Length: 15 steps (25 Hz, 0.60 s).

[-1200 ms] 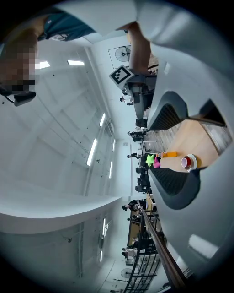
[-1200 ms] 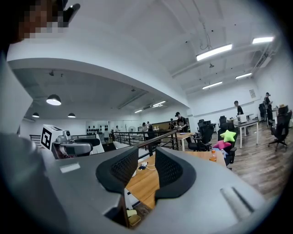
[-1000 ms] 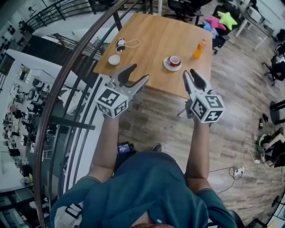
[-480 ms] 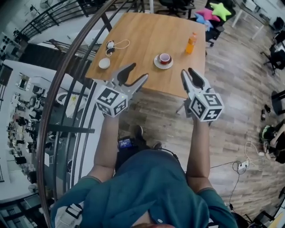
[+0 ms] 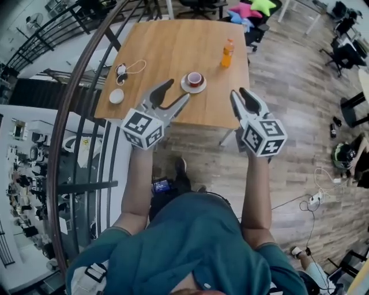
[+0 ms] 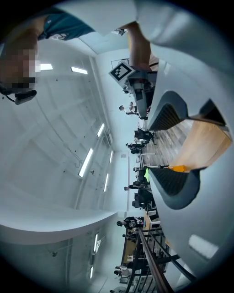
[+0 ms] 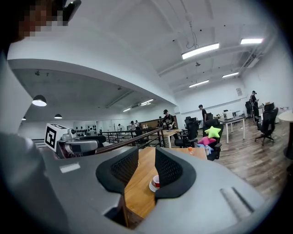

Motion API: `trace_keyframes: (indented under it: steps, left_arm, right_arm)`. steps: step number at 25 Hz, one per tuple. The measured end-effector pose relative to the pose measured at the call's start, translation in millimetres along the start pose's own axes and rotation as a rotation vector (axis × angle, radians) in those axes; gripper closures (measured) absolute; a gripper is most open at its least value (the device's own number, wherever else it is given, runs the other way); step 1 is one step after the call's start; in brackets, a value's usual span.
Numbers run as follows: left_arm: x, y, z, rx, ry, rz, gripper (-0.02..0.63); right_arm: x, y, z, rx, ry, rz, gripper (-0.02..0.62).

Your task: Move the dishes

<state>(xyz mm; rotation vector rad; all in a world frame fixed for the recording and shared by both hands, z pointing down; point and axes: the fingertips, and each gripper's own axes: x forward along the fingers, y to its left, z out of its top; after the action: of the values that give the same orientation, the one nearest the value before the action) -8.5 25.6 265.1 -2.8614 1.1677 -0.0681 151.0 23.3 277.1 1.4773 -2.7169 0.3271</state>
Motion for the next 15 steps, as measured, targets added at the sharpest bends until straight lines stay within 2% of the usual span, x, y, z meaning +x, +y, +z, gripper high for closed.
trace_keyframes:
  steps: [15]
  left_arm:
    - [57.6,93.3,-9.0,-0.025,-0.003,-0.102,0.351]
  right_arm:
    - [84.7,-25.2,19.1,0.016,0.001,-0.103,0.499]
